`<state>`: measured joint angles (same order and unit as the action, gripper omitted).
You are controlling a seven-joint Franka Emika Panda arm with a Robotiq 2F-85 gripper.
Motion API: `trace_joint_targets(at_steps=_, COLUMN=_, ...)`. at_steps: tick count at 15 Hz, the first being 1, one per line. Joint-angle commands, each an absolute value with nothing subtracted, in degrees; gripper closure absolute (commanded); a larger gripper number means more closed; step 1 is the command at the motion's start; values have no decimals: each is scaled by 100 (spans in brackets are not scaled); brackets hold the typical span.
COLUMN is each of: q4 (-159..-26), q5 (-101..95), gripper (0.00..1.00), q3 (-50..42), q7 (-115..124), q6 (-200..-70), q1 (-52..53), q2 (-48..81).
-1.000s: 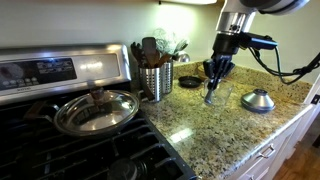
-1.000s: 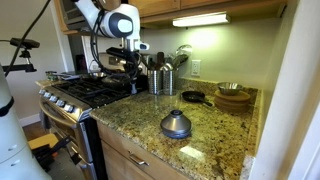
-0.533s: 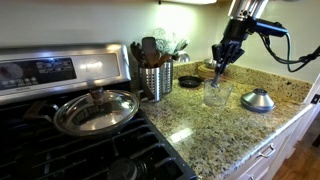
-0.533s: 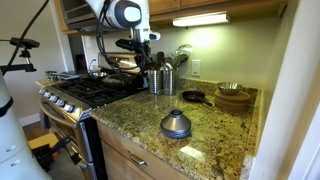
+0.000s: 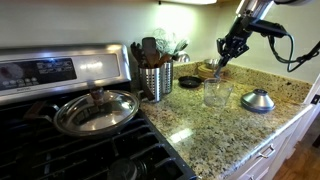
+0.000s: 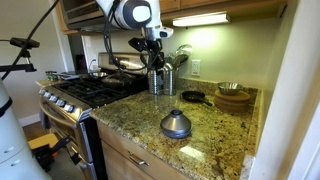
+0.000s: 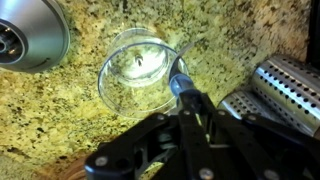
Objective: Place the blades inside the bowl of the food processor
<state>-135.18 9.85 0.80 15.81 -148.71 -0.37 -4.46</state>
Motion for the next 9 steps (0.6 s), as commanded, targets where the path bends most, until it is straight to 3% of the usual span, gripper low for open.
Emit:
trace_joint_targets(at_steps=1, q4=-13277, q5=965, gripper=92, q3=10, q7=2000, q6=-15280, q1=-128, q2=-84)
trace_joint_targets(at_steps=9, q4=-13183, q5=760, gripper=92, q3=-104, q7=2286, q6=-15781, q1=-70, q2=425)
